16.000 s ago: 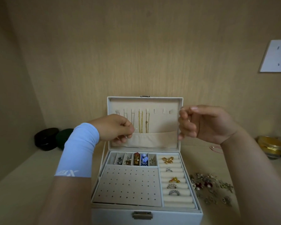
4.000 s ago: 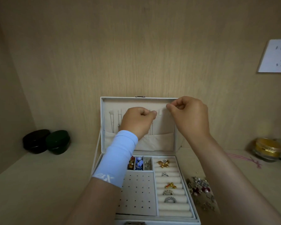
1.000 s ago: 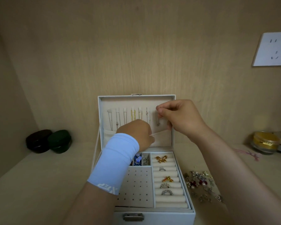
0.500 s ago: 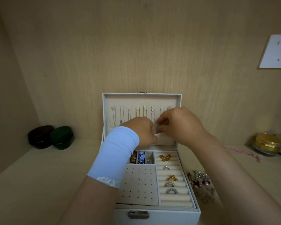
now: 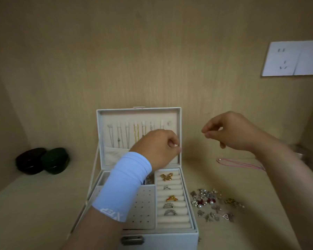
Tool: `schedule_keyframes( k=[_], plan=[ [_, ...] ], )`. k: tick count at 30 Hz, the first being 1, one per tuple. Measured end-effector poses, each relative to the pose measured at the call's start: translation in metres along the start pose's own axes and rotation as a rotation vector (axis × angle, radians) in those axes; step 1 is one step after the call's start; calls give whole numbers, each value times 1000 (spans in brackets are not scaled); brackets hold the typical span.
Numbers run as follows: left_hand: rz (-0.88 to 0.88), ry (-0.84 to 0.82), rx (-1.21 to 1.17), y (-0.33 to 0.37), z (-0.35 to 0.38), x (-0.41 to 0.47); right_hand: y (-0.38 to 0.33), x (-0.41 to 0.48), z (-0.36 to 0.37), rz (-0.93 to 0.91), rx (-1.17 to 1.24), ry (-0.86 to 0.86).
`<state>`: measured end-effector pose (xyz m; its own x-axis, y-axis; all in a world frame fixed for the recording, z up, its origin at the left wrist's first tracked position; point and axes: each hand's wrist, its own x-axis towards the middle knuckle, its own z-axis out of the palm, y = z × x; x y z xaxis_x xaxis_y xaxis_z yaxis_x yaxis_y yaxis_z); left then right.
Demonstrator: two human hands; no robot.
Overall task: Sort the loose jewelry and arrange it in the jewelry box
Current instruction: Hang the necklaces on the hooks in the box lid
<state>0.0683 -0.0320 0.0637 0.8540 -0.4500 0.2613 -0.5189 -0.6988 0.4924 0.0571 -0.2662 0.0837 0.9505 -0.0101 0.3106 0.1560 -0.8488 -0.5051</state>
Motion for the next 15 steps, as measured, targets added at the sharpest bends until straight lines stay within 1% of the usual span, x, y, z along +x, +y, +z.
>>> schedule_keyframes(
  k=[3,6,9,15],
  plan=[
    [76,-50,-69,28,26,11,47,-2,-10,113,-71,-21],
    [113,-135,-44,52,54,38,82,-3,-6,186,-154,-100],
    [113,-245,86,73,85,70,106,-4,0,230,-243,-178],
    [59,-430,289,84,141,109,140,-5,25,301,-230,-264]
  ],
)
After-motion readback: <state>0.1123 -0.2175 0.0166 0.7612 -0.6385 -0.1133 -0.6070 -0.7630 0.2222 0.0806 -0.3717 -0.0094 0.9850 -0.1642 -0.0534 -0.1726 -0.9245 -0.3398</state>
